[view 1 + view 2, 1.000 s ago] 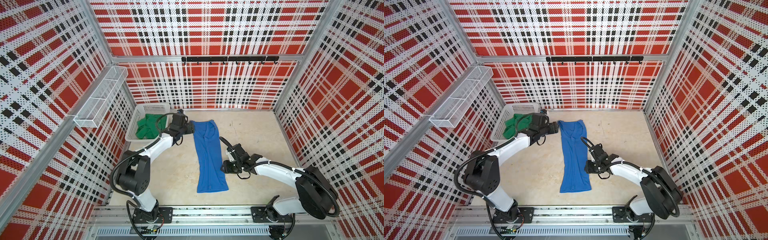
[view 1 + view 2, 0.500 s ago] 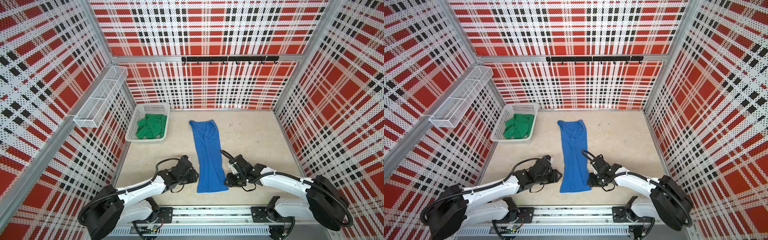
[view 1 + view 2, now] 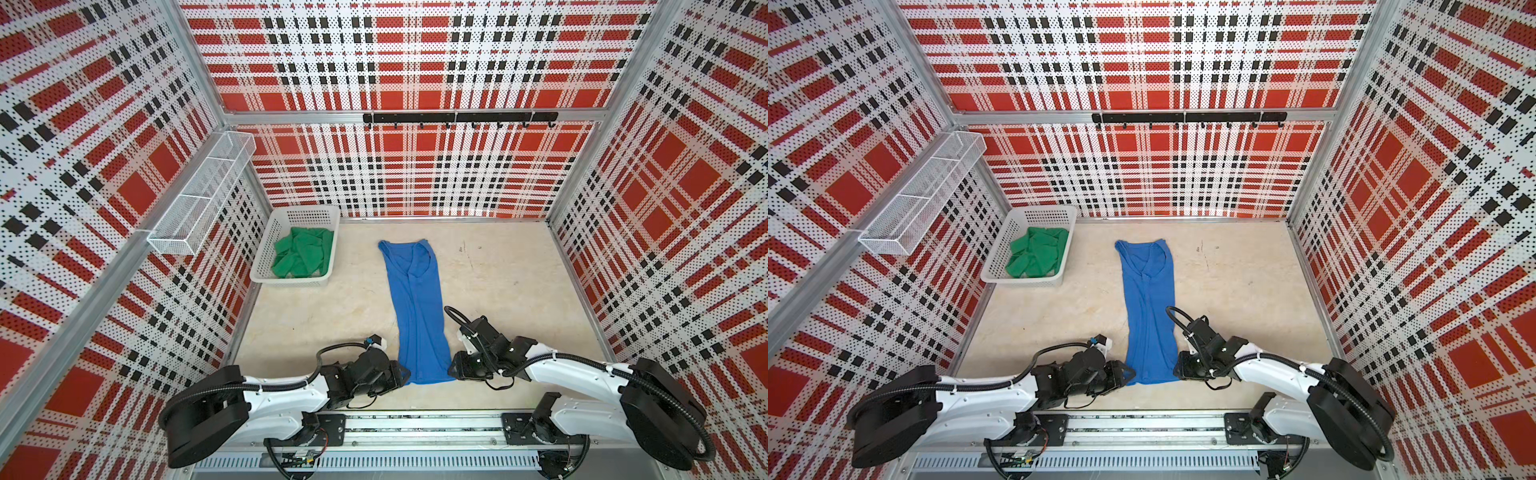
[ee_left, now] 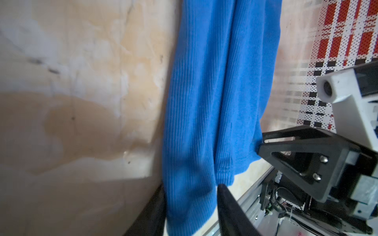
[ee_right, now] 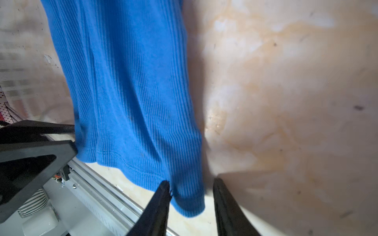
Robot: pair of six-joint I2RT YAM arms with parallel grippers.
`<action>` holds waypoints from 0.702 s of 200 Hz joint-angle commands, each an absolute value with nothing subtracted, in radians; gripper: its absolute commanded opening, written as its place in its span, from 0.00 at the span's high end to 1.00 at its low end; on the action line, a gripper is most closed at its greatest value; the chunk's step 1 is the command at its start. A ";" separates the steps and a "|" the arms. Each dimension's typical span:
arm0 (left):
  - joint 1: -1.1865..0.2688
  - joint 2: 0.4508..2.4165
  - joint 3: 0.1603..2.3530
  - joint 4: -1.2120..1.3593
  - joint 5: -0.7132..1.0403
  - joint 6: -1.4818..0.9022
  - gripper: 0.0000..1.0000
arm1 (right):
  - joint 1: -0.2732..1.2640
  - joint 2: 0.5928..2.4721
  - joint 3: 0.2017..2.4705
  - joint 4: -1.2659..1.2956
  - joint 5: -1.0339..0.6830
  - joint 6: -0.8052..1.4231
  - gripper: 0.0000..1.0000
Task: Fold and stack the tank tops
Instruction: 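Grasp the near end of the strip with both grippers side by side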
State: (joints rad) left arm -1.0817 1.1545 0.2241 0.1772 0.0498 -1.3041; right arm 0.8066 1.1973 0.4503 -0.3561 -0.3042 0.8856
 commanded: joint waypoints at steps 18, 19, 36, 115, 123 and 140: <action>-1.104 1.161 0.206 0.149 0.019 -1.348 0.75 | 0.837 1.166 0.415 -0.298 -0.313 0.960 0.67; -1.105 1.160 0.206 0.147 0.017 -1.348 0.76 | 0.838 1.166 0.414 -0.299 -0.312 0.961 0.69; -1.111 1.133 0.199 0.111 0.006 -1.356 0.87 | 0.846 1.150 0.407 -0.303 -0.297 0.973 0.81; -1.202 0.893 0.127 -0.083 -0.058 -1.478 1.00 | 0.970 1.022 0.391 -0.403 -0.235 1.095 1.00; -1.209 0.863 0.130 -0.105 -0.062 -1.491 1.00 | 0.988 1.013 0.394 -0.420 -0.232 1.103 1.00; -1.212 0.800 0.159 -0.183 -0.091 -1.496 1.00 | 1.000 0.987 0.431 -0.488 -0.210 1.091 1.00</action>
State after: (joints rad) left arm -1.2015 0.8711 0.1387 -0.0368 -0.0383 -1.4601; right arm 0.9771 1.0260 0.4072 -0.3897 -0.2562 1.0531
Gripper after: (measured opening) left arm 0.056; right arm 0.055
